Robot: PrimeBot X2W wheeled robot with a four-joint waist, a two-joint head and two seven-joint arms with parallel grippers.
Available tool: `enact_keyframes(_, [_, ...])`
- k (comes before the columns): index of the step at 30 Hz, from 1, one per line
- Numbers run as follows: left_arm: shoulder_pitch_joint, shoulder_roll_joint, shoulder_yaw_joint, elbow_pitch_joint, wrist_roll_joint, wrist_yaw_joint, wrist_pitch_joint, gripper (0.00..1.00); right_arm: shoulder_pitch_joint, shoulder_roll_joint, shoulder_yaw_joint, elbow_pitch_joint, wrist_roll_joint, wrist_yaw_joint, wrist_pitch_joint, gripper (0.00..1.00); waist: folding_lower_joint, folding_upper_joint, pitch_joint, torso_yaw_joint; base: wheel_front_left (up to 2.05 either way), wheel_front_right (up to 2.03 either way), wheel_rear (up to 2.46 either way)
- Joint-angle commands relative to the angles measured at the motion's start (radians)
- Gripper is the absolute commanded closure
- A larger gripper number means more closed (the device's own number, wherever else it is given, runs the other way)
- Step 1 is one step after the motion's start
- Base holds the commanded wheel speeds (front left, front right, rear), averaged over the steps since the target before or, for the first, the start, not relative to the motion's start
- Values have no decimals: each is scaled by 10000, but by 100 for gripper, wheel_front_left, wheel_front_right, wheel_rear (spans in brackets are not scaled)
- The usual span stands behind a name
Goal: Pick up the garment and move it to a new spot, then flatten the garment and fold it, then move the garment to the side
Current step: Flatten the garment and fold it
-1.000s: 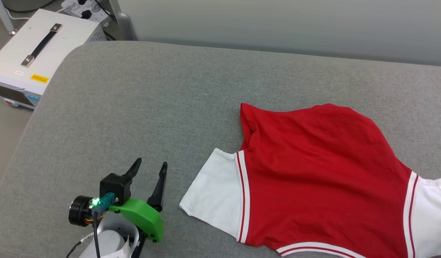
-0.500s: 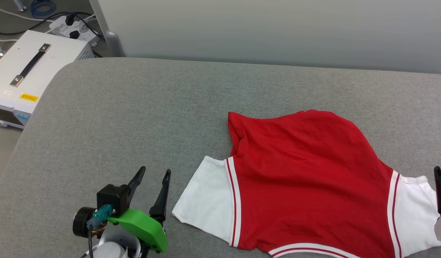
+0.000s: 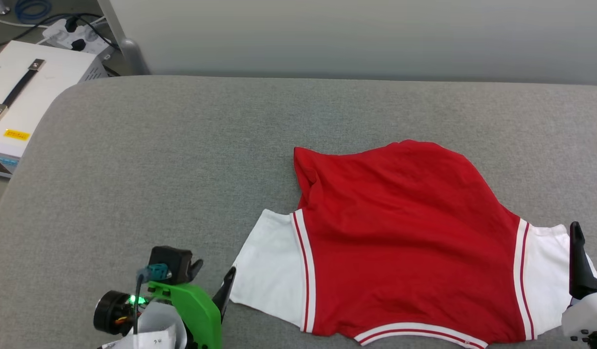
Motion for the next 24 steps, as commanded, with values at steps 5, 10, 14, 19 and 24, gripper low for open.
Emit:
enact_keyframes(5, [9,577,-239,-460,51,598,1858,0,-166,110,136,-375,-213,-7,63,0,0,0,632,-561,0,0,0])
enact_keyframes(10, [-83,604,-291,-391,-115,766,2548,0,-330,172,292,-421,-336,-7,110,0,0,0,1006,-845,0,0,0])
enact_keyframes(14, [-179,639,-337,-34,-82,792,2671,0,-450,203,379,-400,-388,-7,100,0,0,0,1214,-1031,0,0,0])
enact_keyframes(19, [-231,513,-484,616,-232,647,2834,0,-500,228,373,-422,-421,-7,81,0,0,0,1365,-1100,0,0,0])
enact_keyframes(24, [-245,342,-600,1008,-442,438,2872,100,-523,240,364,-390,-495,-7,134,0,0,0,1258,-1016,0,0,0])
